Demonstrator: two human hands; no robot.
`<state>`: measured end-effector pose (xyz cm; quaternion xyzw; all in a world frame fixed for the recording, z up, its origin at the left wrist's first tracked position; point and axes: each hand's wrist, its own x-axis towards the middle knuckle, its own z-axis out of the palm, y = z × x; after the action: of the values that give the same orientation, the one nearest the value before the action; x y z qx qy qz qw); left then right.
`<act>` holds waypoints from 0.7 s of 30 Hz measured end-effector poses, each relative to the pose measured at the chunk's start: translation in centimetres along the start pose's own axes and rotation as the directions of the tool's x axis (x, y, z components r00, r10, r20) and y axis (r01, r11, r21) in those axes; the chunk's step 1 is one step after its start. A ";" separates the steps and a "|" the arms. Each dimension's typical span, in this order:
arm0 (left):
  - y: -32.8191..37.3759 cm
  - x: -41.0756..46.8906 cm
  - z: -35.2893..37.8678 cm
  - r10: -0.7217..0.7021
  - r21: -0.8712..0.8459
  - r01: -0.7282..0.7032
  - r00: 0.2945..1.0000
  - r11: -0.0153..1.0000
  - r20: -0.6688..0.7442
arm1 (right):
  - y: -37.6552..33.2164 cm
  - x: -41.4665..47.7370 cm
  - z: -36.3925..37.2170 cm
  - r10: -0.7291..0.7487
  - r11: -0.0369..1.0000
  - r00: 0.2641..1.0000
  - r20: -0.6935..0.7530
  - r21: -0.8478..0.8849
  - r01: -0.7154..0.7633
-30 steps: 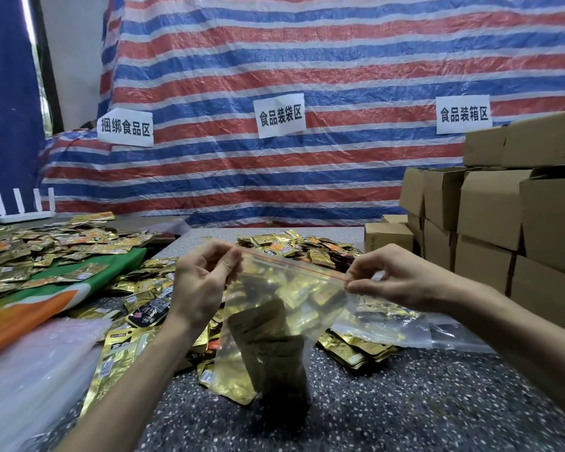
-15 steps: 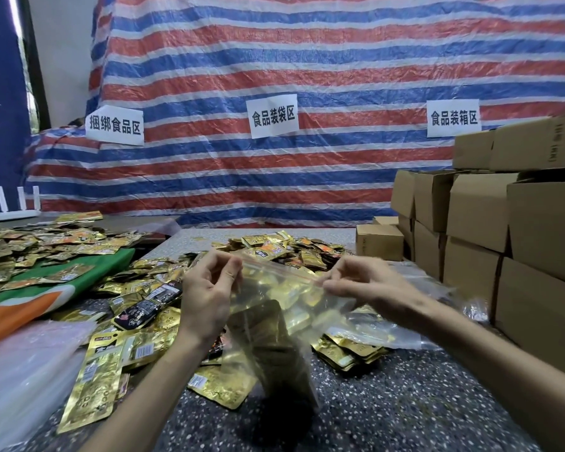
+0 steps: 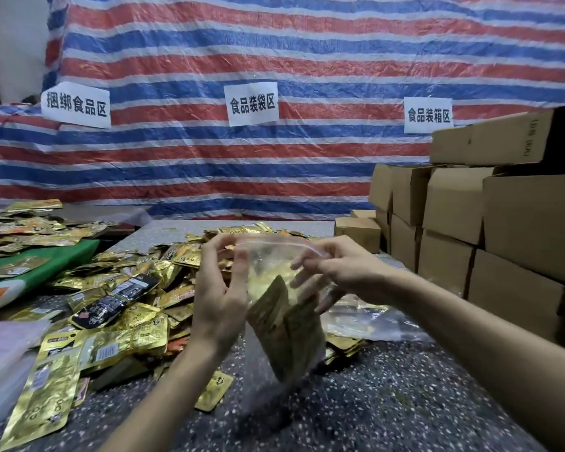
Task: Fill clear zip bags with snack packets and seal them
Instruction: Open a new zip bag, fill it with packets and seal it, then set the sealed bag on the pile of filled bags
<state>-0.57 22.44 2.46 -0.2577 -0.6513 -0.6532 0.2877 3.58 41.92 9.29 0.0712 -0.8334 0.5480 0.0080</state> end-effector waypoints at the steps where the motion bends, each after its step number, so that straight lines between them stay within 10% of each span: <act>1: -0.3 -0.3 0.6 0.025 0.044 -0.025 1.000 0.999 0.005 | -0.2 0.3 -0.5 0.009 0.999 0.999 -0.035 0.035 -0.008; 10: -4.4 -2.4 4.6 0.087 0.220 -0.123 0.982 0.968 0.167 | -2.2 4.7 -7.8 0.111 0.937 0.850 -0.514 0.338 0.082; 18: -8.5 -3.7 4.3 0.087 0.313 -0.175 0.957 0.933 0.277 | 2.9 9.9 -12.6 -0.176 0.984 0.448 -0.877 -0.158 0.078; 21: -8.5 -3.6 4.1 0.137 0.287 -0.208 0.959 0.935 0.248 | 8.7 9.6 -12.6 -0.153 0.906 0.599 -0.786 -0.353 -0.231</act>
<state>-4.29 26.54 -6.00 -0.3376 -0.7487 -0.4815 0.3061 -7.82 55.80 7.22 -0.2036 -0.8393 0.3284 0.3824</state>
